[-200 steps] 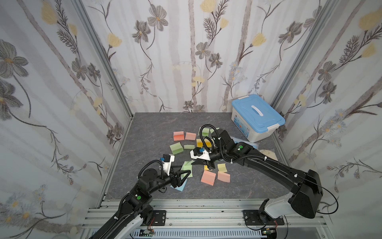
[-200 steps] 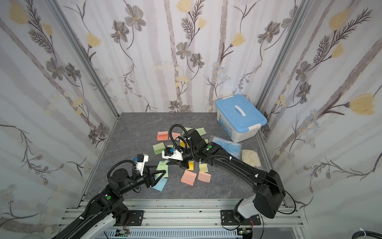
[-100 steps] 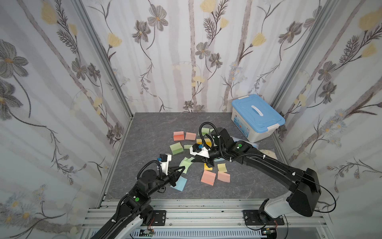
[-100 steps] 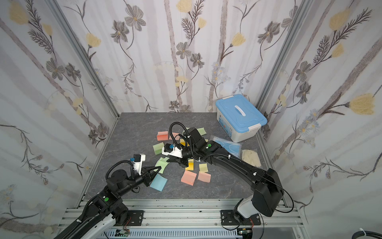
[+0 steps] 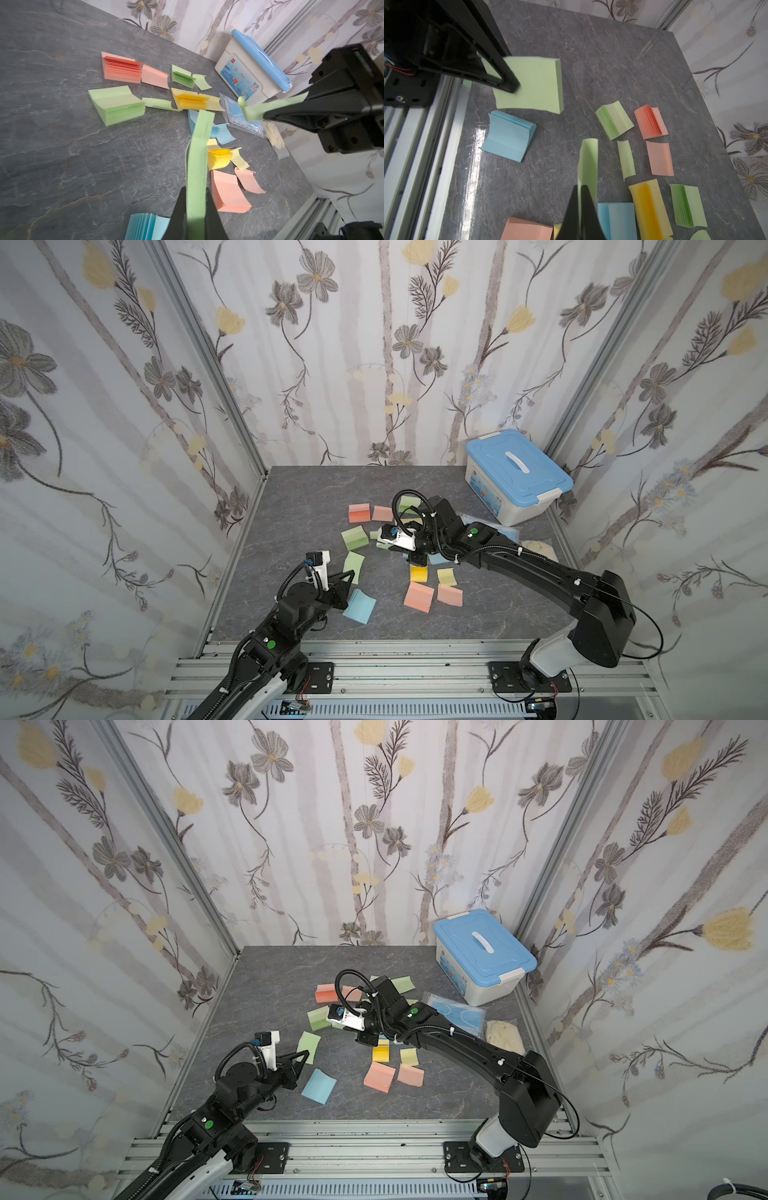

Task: Tear off pages from different memo pads
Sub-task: Tear off the paper from the memo pad, then place the paper at the center of the board.

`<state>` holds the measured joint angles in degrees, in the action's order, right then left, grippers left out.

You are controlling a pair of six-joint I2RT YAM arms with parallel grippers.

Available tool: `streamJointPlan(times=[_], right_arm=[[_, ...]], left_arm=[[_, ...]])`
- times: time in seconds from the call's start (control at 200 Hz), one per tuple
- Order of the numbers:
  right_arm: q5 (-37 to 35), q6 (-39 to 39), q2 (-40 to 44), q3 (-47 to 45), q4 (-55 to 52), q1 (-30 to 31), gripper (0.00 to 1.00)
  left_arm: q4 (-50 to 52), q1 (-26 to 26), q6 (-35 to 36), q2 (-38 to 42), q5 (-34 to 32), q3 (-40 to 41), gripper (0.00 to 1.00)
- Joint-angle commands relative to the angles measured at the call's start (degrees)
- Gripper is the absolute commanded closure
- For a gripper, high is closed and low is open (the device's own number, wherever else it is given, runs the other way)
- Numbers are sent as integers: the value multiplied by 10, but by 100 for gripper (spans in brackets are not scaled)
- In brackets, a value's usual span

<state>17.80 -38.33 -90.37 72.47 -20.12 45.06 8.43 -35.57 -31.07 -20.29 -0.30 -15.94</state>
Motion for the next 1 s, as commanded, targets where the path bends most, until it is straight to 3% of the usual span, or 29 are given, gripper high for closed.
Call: streamJointPlan(times=[0.0, 0.265, 0.699, 0.854, 0.874, 0.889, 0.899, 0.994], right_arm=[[-31, -133, -45, 1, -6, 1, 100], [-70, -212, -182, 75, -15, -5, 100], [-134, -246, -285, 138, -22, -24, 97], [-116, -236, -267, 126, -45, -24, 41], [-108, -233, -258, 121, -46, -25, 30], [-103, -231, -251, 116, -46, -25, 9], [-99, -230, -248, 114, -46, -25, 2], [-82, -203, -202, 92, -45, -24, 0]], left_arm=[[44, 0, -27, 6, -75, -14, 96], [87, 2, -76, -10, -92, -32, 92], [49, 12, -101, -105, -56, -61, 92], [37, 15, -107, -124, -53, -62, 92], [36, 15, -108, -126, -53, -63, 92], [34, 16, -110, -128, -53, -62, 92], [33, 16, -111, -129, -53, -62, 92], [17, 23, -120, -147, -45, -61, 93]])
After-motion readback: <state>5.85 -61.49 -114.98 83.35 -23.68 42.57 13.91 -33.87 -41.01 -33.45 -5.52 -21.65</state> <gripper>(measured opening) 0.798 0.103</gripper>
